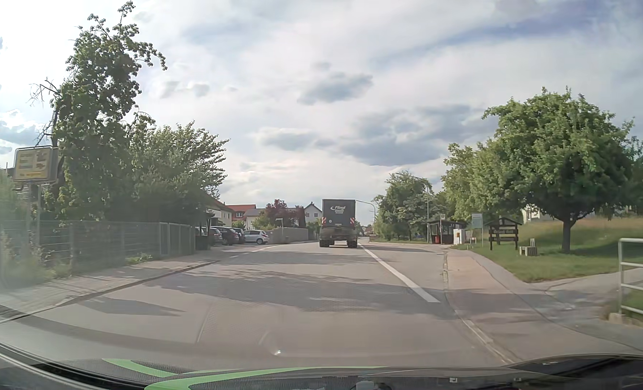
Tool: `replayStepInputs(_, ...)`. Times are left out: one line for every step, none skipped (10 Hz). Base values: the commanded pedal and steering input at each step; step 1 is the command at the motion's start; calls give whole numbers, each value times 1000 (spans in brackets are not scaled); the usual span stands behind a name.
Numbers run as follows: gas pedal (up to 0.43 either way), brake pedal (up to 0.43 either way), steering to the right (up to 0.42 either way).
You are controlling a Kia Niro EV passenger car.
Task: Follow the waypoints while adhering to traffic rules and regulations
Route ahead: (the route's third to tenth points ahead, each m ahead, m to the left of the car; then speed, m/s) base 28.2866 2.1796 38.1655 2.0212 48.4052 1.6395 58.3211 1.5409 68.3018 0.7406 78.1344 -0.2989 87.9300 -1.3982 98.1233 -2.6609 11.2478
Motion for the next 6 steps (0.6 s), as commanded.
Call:
replayStepInputs(157,0,1)
replayStepInputs(157,0,1)
replayStepInputs(169,0,1)
replayStepInputs(169,0,1)
replayStepInputs(169,0,1)
replayStepInputs(169,0,1)
